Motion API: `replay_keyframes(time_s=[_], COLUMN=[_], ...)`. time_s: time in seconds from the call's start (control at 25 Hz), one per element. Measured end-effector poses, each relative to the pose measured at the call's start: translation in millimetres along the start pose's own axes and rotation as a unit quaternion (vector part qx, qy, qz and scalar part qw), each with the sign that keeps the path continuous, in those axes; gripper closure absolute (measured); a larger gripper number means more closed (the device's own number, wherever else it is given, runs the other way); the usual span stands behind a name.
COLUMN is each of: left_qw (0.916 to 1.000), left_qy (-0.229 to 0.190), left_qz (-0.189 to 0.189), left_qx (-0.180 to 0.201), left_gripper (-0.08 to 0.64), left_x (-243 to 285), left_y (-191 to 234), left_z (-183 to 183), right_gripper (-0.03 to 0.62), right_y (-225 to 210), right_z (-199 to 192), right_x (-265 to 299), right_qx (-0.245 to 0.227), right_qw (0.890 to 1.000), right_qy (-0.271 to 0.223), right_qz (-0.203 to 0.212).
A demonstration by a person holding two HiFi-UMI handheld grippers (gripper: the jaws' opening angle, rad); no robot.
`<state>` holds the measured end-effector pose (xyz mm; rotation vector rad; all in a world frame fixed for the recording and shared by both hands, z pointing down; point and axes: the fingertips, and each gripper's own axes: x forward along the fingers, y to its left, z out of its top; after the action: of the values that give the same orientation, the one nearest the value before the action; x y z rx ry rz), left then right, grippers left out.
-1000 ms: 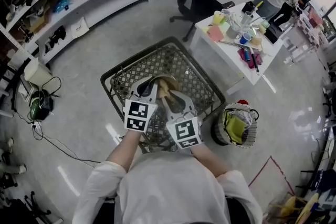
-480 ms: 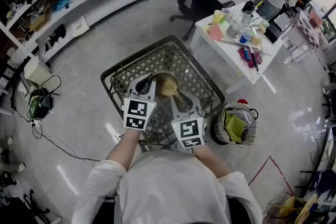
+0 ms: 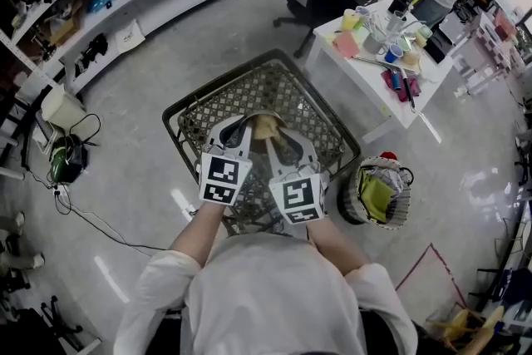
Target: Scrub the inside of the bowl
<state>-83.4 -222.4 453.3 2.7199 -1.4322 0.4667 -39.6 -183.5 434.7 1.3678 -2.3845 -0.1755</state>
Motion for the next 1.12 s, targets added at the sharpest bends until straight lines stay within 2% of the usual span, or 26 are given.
replay_keyframes(time_s=[0.16,0.36,0.52,0.64,1.12], left_qw=[1.0000,1.0000,1.0000,1.0000,0.9976], left_qy=[-0.004,-0.008,-0.006,-0.003,0.032], left_qz=[0.002,0.005,0.001,-0.004,-0.007], left_qx=[-0.001,0.003,0.002,-0.006,-0.060], left_gripper=[0.520,0.520,0.520,0.522,0.522], left_x=[1.9,7.7,11.7,13.5,33.2], left_y=[2.4,7.7,6.5,7.3,35.3], left_z=[1.9,7.4,6.5,2.5,-30.2], right_gripper=[0.502,0.503,0.503,0.503,0.503], right_y=[-17.6,3.1,22.9,25.6,-0.3], right_z=[-8.8,-28.2,-24.2,-14.9,-22.3], right_x=[-7.1,-10.8,-9.3,-8.1,-19.1], right_qx=[0.018,0.036,0.053,0.068,0.104], right_qw=[0.999,0.999,0.998,0.997,0.994], right_qy=[0.011,0.038,0.018,-0.008,-0.029], right_qz=[-0.025,-0.002,0.036,0.046,0.014])
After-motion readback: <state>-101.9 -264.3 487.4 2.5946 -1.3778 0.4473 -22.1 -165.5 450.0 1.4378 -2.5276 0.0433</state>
